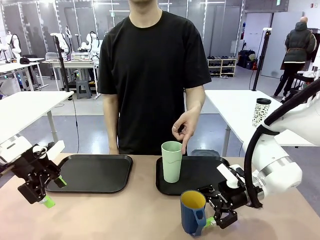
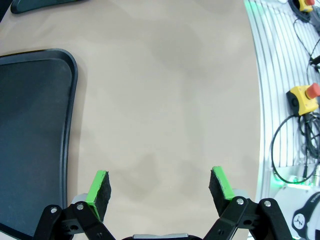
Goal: Sort and store the cups by type.
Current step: Pick up the Handle plastic cup and place it into the empty Flat Tray.
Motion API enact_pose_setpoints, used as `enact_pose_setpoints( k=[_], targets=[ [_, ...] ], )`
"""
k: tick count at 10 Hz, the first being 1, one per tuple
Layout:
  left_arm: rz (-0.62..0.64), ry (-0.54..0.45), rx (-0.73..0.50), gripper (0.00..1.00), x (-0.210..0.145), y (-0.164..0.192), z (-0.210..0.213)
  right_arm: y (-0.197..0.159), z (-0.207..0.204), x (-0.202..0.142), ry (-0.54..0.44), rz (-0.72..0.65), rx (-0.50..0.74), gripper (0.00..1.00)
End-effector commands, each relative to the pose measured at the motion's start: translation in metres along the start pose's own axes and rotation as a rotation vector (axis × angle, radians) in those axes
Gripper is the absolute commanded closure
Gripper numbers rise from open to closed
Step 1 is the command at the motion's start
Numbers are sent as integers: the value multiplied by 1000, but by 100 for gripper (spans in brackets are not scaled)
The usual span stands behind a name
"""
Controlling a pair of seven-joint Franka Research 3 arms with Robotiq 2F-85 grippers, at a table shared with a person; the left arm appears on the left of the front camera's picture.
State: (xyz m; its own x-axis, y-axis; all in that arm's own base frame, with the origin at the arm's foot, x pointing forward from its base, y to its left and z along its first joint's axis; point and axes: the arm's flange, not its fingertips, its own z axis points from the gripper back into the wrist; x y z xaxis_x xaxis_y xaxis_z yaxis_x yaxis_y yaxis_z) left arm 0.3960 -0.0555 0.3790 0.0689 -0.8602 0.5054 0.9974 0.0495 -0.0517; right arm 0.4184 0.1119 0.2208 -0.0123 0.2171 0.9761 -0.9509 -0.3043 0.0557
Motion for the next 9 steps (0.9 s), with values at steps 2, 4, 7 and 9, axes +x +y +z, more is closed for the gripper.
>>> enact_pose_setpoints(
  k=[2,4,7,9],
  targets=[
    [0,-4,17,0,-1,0,-3,-9,-10,-10,-47,54,23,0],
    [0,-4,17,0,-1,0,-3,-14,-13,-12,-72,49,53,0],
    [0,-4,17,0,-1,0,-3,-18,-20,-14,-82,48,89,0],
    [0,-4,17,0,-1,0,-3,-20,-24,-16,-81,43,99,0]
  ],
)
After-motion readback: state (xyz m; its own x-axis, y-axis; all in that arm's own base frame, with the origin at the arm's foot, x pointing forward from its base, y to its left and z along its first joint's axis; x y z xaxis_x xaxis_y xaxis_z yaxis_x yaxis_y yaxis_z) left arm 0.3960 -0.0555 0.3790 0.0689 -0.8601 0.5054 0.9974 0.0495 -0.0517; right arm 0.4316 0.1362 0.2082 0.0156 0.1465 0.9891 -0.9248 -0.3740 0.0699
